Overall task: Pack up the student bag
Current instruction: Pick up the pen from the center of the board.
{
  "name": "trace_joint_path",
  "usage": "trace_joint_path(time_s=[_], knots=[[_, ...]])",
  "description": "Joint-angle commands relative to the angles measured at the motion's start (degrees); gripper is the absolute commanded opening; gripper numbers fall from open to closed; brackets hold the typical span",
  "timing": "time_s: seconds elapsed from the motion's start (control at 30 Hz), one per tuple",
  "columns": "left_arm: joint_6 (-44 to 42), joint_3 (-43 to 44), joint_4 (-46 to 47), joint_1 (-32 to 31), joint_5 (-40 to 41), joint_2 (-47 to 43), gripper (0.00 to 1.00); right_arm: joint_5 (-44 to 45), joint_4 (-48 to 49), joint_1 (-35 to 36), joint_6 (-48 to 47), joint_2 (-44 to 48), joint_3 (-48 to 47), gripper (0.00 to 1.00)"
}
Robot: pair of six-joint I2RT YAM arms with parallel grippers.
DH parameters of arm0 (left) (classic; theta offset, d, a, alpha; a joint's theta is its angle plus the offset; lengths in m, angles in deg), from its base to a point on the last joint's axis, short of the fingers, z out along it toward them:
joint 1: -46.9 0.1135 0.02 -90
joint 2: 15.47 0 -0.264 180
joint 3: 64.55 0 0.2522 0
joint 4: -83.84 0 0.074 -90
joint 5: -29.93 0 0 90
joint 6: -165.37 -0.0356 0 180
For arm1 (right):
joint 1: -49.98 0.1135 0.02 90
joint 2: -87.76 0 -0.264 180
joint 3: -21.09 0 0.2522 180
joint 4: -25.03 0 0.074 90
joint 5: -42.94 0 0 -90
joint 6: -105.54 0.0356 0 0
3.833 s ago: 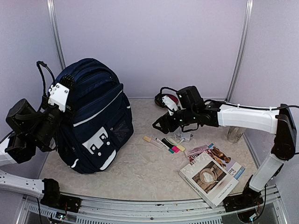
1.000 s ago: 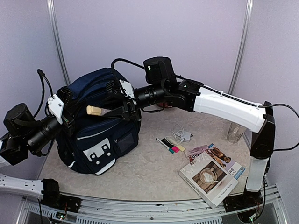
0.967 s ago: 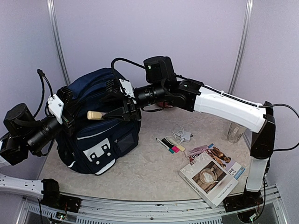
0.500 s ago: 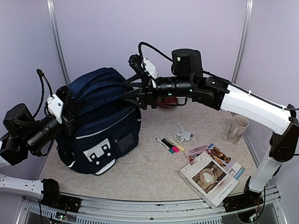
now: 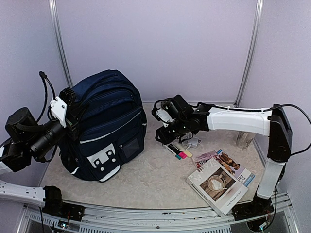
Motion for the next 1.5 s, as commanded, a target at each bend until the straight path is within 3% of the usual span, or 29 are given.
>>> trace_joint_path(time_s=[0.0, 0.1, 0.37, 0.53, 0.67, 0.93, 1.07, 1.27, 1.47], knots=[[3.75, -0.54, 10.62, 0.05, -1.47, -0.47, 0.0, -0.21, -10.18, -2.31, 2.2, -8.01, -3.84, 0.39], [3.62, -2.03, 11.54, 0.1, -1.93, -0.35, 0.0, -0.24, -11.43, -2.6, 1.41, -11.75, -4.82, 0.34], [3.24, -2.96, 11.1, 0.26, -3.35, 1.68, 0.0, 5.85, -13.47, -3.42, 1.57, -16.11, -7.11, 0.33], [4.16, -3.23, 10.62, 1.96, -5.58, 1.79, 0.0, 3.21, -11.93, -3.71, 1.43, -17.29, -6.01, 0.21], [5.02, -3.28, 10.39, 3.69, -7.35, 1.69, 0.0, 2.97, -12.03, -3.72, 1.42, -18.28, -5.95, 0.17], [5.42, -3.23, 9.86, 4.58, -8.66, 1.79, 0.0, 5.58, -15.33, -3.76, 1.63, -19.19, -5.99, 0.2], [5.42, -3.23, 9.85, 4.58, -8.76, 1.96, 0.0, 2.43, -13.9, -3.76, 1.16, -15.43, -6.43, 0.24], [5.51, -3.23, 9.66, 4.63, -8.89, 1.88, 0.0, 4.42, -11.81, -3.92, 1.1, -10.47, -6.59, 0.3], [5.4, -3.23, 9.69, 4.61, -8.81, 1.68, 0.0, 4.51, -13.37, -4.33, 0.56, -13.76, -7.24, 0.34]])
